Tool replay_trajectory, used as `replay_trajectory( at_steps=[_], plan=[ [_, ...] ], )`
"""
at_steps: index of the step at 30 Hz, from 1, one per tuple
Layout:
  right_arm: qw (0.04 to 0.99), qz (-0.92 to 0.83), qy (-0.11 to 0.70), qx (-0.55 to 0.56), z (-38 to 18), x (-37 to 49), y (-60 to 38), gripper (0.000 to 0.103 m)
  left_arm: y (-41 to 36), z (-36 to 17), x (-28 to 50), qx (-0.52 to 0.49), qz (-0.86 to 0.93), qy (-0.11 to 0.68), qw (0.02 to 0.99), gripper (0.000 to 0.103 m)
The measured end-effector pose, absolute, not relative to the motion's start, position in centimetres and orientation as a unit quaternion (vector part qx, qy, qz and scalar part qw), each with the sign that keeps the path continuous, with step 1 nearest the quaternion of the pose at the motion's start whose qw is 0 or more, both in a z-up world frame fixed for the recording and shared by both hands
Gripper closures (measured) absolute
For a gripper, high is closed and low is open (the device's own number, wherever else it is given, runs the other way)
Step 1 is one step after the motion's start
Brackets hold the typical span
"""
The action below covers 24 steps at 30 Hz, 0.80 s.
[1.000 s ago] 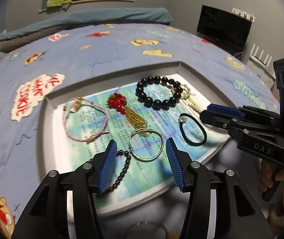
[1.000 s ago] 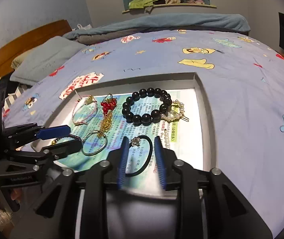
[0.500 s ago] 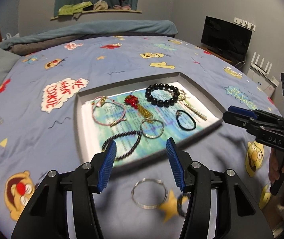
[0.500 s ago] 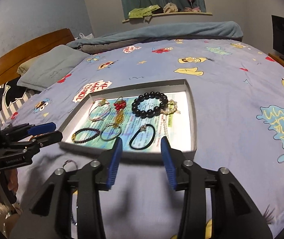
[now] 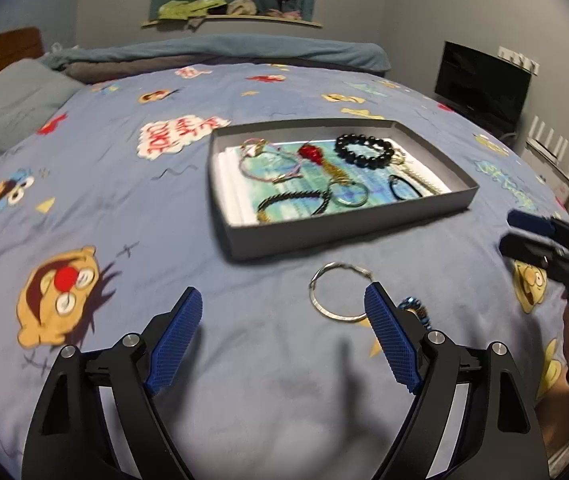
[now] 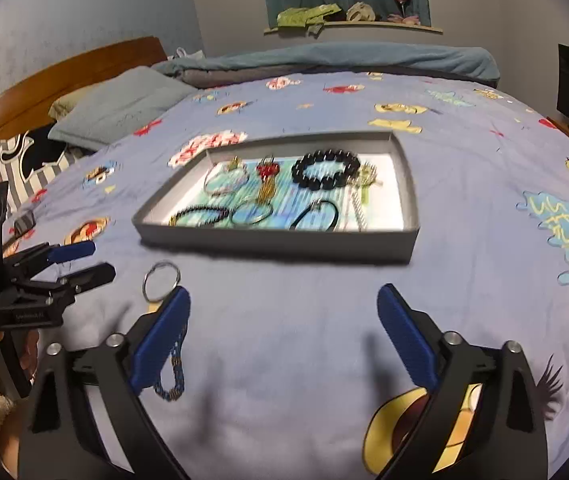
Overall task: Organize jewelry
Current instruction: 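Move both open tools to the remaining hoop and blue bead bracelet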
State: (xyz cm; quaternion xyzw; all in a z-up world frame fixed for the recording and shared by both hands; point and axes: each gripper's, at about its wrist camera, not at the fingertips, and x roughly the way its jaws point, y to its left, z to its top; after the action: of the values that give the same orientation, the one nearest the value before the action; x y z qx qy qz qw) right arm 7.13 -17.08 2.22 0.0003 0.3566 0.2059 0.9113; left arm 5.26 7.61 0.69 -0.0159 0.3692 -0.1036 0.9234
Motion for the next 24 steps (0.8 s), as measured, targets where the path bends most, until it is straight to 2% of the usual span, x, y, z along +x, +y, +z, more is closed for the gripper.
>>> replay_trajectory(
  at_steps=[14,19,21,24],
  plan=[
    [0.902,0.252,0.350,-0.001,-1.5,4.0,-14.3,0.005,7.6,-1.7,4.9,-0.021,-0.100,0.365,0.925,0.017],
    [0.897,0.269,0.349,-0.035,-2.3,3.1,-12.3,0.005,7.4,-1.7,5.1,-0.026,-0.106,0.359,0.927,0.017],
    [0.897,0.267,0.348,-0.050,-2.5,2.9,-11.7,0.006,7.5,-1.8,5.2,-0.032,-0.107,0.359,0.927,0.017],
    [0.898,0.264,0.349,-0.053,-2.8,3.0,-11.4,0.013,7.6,-2.0,5.3,-0.034,-0.108,0.361,0.926,0.017]
  ],
)
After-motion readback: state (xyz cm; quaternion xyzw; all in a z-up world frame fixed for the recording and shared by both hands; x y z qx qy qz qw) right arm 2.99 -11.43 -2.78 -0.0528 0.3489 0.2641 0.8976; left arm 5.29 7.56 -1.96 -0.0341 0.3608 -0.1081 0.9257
